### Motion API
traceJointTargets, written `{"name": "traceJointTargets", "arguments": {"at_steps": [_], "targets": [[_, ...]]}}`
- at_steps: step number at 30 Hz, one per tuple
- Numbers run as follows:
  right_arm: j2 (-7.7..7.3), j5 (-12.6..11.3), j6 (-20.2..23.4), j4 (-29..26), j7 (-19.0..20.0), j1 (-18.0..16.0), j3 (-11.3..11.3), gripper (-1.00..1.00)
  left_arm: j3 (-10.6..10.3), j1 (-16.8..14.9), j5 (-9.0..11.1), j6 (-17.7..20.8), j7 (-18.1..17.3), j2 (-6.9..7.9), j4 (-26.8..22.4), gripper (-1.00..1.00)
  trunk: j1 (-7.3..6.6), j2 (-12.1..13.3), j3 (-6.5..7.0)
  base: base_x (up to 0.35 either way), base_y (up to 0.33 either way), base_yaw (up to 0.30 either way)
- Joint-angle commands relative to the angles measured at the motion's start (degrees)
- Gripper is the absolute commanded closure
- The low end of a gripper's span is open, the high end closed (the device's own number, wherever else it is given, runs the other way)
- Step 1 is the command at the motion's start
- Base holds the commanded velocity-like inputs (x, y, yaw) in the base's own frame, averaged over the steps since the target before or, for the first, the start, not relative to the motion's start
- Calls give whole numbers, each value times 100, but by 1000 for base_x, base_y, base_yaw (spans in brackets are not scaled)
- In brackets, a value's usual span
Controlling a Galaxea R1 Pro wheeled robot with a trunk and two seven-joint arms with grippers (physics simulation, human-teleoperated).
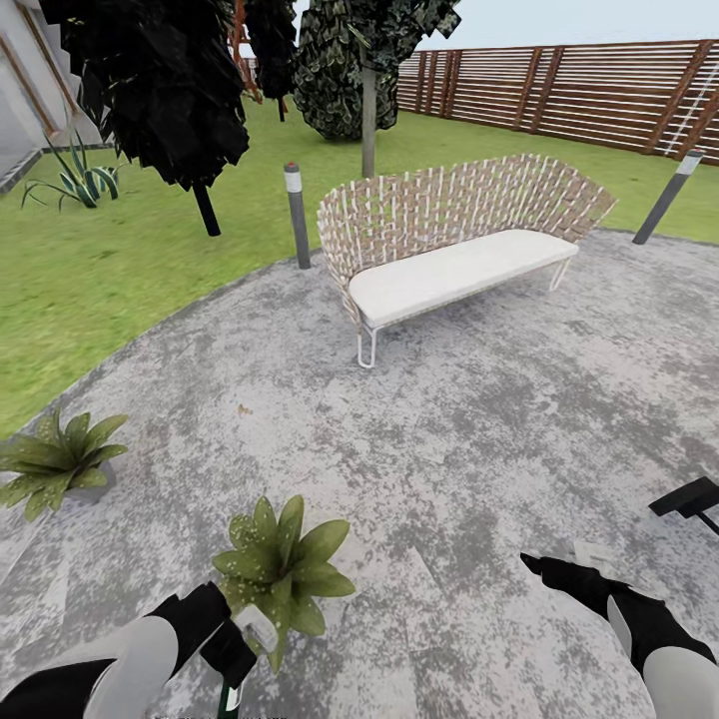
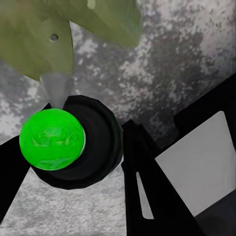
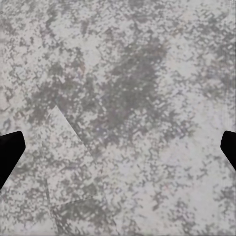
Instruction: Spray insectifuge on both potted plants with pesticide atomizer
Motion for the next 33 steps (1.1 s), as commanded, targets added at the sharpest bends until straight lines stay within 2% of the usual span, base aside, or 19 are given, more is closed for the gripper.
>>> {"name": "traceJointTargets", "arguments": {"at_steps": [1, 13, 25, 33], "targets": [[4, 26, 37, -11, 46, -5, -48, -100, 48, 0, -39, 43, -30, -3, -11, 100, -1, -2, -6, 0, 0, 140], [5, 26, 28, -11, 46, -3, -48, -100, 52, 1, -30, 43, -30, -4, -16, 100, -1, -2, -11, 0, -11, 40], [5, 26, 28, -11, 46, -6, -48, -100, 57, 1, -22, 44, -30, -4, -28, 100, -1, -2, -11, 0, -313, 241], [4, 26, 28, -11, 46, -6, -48, -100, 50, 1, -22, 44, -30, -7, -20, 100, -1, -2, -11, -105, -312, 44]]}}
